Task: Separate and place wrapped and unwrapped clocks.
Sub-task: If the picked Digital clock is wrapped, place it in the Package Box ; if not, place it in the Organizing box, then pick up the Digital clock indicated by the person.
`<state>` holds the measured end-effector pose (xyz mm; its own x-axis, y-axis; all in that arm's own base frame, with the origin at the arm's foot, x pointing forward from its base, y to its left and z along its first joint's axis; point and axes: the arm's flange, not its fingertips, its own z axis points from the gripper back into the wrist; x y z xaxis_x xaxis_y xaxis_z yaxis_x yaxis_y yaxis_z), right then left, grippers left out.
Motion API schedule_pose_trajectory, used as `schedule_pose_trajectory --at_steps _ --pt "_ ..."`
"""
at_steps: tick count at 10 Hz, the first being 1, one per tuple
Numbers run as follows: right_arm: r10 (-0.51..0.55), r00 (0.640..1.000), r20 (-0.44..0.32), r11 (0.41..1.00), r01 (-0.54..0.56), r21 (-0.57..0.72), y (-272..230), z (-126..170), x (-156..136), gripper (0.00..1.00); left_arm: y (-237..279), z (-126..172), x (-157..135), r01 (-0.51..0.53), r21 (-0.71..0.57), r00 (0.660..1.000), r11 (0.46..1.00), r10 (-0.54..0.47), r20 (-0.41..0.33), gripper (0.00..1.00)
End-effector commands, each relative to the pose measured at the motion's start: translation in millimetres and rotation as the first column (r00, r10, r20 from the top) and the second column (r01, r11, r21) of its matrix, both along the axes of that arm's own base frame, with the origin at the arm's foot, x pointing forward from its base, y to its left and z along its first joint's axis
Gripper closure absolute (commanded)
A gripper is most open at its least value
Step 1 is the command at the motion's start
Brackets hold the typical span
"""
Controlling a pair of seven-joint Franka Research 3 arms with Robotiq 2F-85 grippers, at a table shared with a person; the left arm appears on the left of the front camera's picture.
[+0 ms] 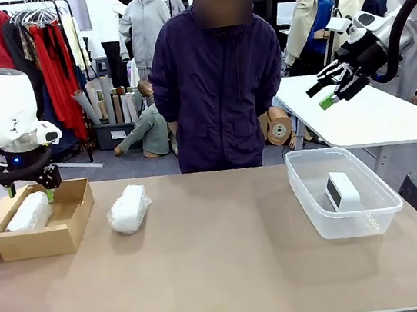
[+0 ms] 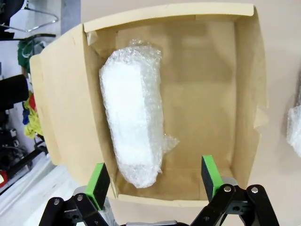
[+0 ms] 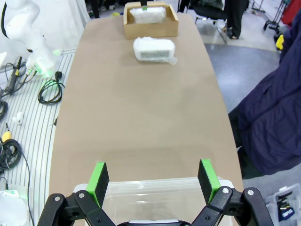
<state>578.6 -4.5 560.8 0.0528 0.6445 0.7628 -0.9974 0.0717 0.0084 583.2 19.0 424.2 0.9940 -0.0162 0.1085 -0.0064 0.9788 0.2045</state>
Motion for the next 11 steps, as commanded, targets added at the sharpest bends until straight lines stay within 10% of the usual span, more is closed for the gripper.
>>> schedule_pose_trajectory --at_steps 1,9,11 --pt "0.01 1.0 0.002 1.0 -0.01 -0.017 1.5 1.2 -2.4 0.0 0.7 -2.6 2.4 0.012 0.015 1.0 1.0 -0.012 0.008 0.0" --pt "0.01 1.0 0.002 1.0 -0.01 -0.017 1.5 1.2 -2.4 0.0 -0.6 -3.5 1.8 0.005 0.005 1.0 1.0 -0.005 -0.003 0.0" --pt "0.01 1.0 0.002 1.0 -0.01 -0.017 1.5 1.2 -2.4 0.0 -8.7 -6.2 -7.7 0.202 -0.02 0.979 0.979 -0.201 0.029 0.0"
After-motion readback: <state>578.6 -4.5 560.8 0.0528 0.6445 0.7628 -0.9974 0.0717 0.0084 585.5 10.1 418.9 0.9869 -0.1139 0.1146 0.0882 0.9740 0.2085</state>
